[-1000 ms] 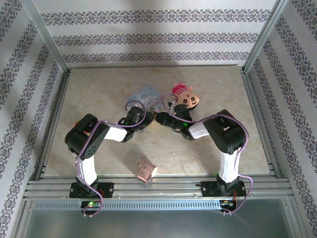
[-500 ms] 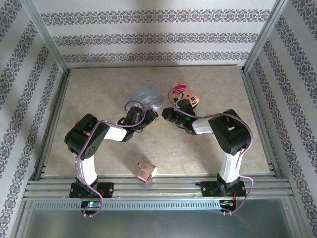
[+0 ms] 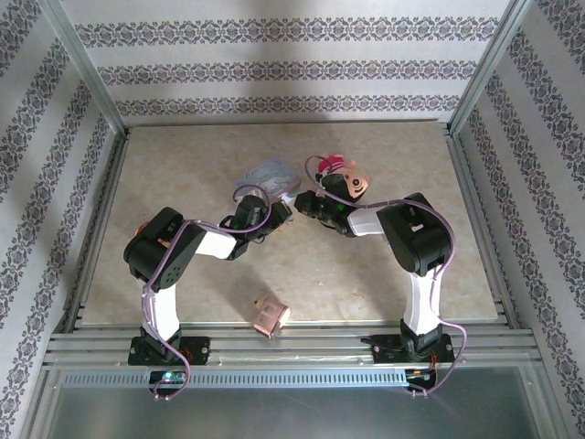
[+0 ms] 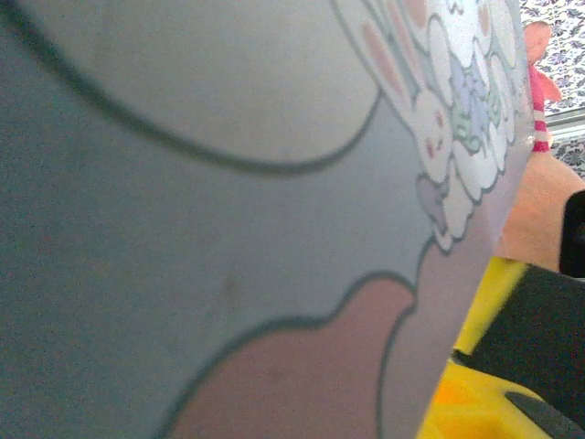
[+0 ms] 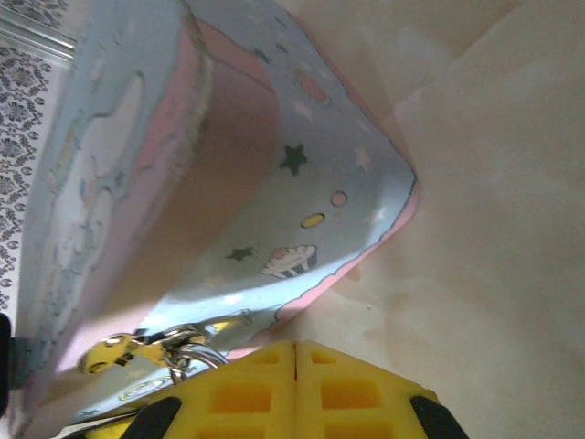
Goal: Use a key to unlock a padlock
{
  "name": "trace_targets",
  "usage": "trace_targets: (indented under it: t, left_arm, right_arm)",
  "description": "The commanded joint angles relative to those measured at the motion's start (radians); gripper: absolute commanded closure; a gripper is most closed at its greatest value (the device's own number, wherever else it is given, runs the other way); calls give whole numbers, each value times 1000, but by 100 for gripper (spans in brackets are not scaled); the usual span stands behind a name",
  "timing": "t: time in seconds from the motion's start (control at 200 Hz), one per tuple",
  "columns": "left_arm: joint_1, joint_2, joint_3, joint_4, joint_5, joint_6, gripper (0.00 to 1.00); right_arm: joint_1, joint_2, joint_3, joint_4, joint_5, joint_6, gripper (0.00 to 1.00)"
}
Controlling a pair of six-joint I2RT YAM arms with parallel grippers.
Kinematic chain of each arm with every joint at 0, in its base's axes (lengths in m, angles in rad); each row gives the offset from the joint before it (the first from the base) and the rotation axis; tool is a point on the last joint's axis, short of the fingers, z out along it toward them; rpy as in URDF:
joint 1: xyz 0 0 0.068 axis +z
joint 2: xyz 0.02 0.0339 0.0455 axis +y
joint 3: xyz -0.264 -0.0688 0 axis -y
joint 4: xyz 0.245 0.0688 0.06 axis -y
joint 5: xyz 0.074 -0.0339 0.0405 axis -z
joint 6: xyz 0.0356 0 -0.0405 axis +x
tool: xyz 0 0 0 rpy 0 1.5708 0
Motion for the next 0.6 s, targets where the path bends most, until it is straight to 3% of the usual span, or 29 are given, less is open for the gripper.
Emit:
trace_targets:
  t: [0.0,0.515,0.595]
  left_arm:
    - [16,26,27,-15,25,28,61]
    - [14,33,36,6,59,29,67]
    - [14,30,31,6,57,28,74]
  right_arm:
    - [2,28,32,4,-40,12,94]
    - [27,77,53,45,-107,34,95]
    - [29,76,53,49,-109,37,95]
